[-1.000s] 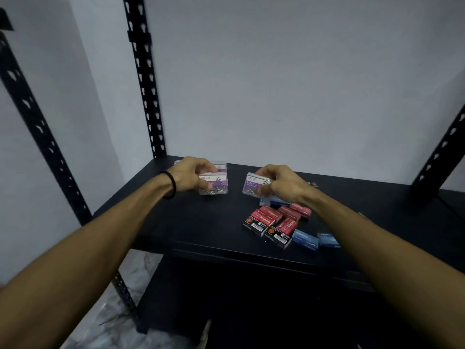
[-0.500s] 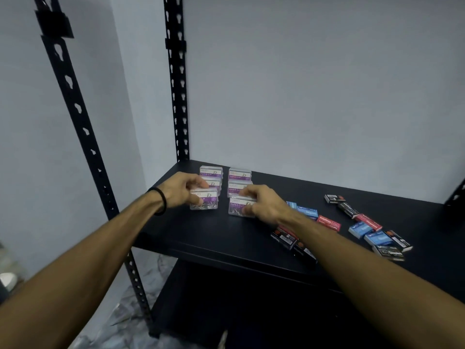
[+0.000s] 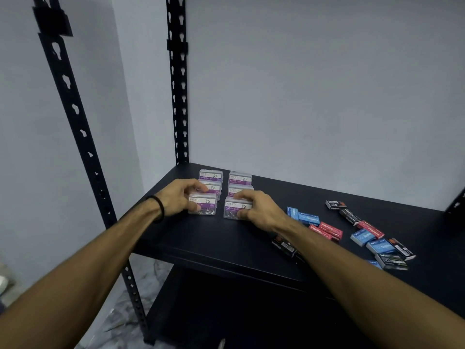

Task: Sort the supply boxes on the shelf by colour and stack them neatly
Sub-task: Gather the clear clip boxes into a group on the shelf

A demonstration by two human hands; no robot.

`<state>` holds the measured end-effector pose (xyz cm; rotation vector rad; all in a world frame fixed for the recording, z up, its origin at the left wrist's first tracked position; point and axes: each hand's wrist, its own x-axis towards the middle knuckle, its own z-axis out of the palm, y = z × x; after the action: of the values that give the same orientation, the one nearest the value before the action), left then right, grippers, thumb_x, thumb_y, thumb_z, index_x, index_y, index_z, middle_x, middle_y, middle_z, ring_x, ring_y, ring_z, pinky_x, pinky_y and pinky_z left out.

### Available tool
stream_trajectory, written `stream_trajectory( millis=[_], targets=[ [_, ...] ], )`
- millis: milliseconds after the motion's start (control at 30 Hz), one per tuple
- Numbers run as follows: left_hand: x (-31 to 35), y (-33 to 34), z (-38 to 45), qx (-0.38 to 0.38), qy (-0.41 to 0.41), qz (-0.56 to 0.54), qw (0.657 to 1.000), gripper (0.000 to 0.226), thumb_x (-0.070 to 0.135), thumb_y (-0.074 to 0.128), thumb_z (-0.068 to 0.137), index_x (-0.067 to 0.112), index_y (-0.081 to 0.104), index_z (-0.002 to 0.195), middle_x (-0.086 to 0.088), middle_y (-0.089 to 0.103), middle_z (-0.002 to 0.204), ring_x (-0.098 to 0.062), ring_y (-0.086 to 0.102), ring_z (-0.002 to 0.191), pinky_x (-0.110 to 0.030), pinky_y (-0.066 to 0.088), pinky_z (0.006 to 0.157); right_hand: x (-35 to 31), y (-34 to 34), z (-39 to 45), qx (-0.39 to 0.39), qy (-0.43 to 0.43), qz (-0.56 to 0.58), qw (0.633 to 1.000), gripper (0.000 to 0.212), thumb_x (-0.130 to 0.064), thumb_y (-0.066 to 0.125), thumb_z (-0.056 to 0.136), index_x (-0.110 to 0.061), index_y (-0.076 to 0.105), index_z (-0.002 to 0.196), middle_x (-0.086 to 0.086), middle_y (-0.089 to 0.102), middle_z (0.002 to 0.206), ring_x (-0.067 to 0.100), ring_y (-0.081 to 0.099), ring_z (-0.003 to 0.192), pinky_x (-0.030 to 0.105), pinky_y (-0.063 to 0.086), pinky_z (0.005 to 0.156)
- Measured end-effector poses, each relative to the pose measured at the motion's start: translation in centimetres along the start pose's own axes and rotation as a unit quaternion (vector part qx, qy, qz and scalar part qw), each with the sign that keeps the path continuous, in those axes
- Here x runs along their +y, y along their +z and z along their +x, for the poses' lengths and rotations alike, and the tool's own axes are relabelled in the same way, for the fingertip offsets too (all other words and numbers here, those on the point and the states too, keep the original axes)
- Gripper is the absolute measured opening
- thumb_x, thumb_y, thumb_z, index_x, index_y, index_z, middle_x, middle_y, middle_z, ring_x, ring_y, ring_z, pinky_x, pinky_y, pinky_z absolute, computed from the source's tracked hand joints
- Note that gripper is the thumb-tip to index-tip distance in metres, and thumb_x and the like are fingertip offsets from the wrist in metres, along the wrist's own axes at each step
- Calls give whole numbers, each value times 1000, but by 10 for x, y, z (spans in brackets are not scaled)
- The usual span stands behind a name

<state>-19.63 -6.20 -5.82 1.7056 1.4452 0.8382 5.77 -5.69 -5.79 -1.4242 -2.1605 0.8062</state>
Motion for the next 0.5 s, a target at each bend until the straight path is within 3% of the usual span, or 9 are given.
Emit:
stream_trajectory(
  millis=[133, 500],
  targets=[
    [-2, -1, 1, -2, -3, 6, 1000, 41, -13, 74, 72, 13, 65, 102, -3, 71, 95, -4, 68, 71, -18, 53, 63, 0, 0, 1, 1, -3, 0, 1000, 50, -16, 73, 87, -21, 57, 134, -2, 55, 138, 16, 53, 123, 38, 43, 107],
    [-1, 0, 0, -10, 5, 19, 1000, 41, -12, 73, 73, 12, 66, 106, 1, 71, 100, 0, 69, 72, -13, 51, 61, 2, 2, 0, 3, -5, 12, 1000, 49, -15, 72, 88, -22, 56, 134, -1, 56, 135, 15, 55, 117, 36, 46, 103]
  ],
)
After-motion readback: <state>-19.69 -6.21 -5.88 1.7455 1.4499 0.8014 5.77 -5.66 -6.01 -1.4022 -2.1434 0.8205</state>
